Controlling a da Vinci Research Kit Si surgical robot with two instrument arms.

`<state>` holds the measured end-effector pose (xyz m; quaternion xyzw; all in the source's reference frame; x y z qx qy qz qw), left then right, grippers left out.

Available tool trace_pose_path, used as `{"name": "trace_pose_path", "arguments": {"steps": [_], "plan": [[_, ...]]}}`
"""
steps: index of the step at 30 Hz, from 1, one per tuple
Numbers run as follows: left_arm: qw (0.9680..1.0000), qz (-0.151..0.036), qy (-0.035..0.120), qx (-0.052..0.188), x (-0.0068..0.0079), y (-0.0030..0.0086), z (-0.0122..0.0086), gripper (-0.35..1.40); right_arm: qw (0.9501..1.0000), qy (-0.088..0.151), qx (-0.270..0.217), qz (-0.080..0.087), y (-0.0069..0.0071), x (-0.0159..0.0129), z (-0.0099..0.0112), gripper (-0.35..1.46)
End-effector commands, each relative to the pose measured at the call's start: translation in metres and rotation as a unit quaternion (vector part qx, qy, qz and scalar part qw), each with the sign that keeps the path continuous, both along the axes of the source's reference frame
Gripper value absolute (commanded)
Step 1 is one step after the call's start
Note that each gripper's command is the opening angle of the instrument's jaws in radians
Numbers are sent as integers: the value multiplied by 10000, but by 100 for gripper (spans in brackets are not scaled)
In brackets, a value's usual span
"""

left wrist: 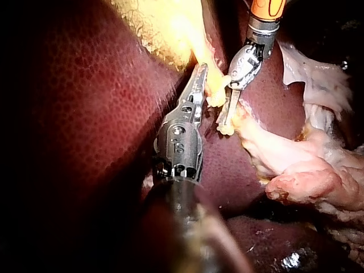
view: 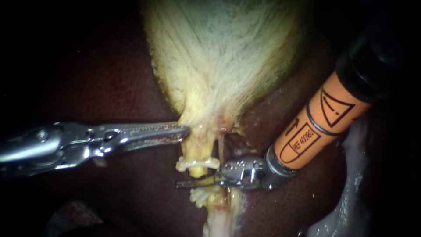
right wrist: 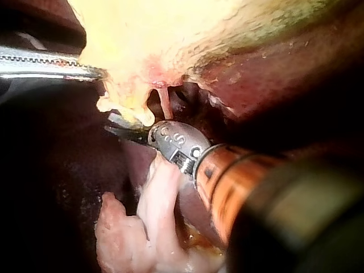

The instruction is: Go back from the cut left tube

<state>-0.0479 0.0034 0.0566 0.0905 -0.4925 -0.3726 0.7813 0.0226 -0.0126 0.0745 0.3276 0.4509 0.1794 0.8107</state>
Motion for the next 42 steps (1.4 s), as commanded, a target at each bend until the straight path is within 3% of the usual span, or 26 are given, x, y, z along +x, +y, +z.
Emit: {"name": "trace_pose_path", "arguments": {"steps": [1,9,14,22,27,31,38,42], "plan": [[10000,1,-1,0,0,0,0,-1,10000,13,1,1,0,0,0,94],[10000,2,-1,0,0,0,0,-1,10000,33,3,-4,-1,-5,-1,106],[10000,2,-1,0,1,0,0,-1,10000,44,3,-23,-1,-13,-2,101],[10000,5,-3,-1,1,0,0,-1,9999,96,14,-79,0,-52,-12,89],[10000,6,-3,-1,2,1,2,-1,10000,22,-47,65,15,-83,-24,96],[10000,5,-3,-1,1,1,2,-1,9981,92,-615,47,36,-104,-38,110],[10000,5,-3,-2,1,1,2,-1,9846,141,-1740,-110,72,-136,-66,130],[10000,4,-2,-2,1,1,2,-1,9777,90,-2096,-96,88,-152,-83,131]]}}
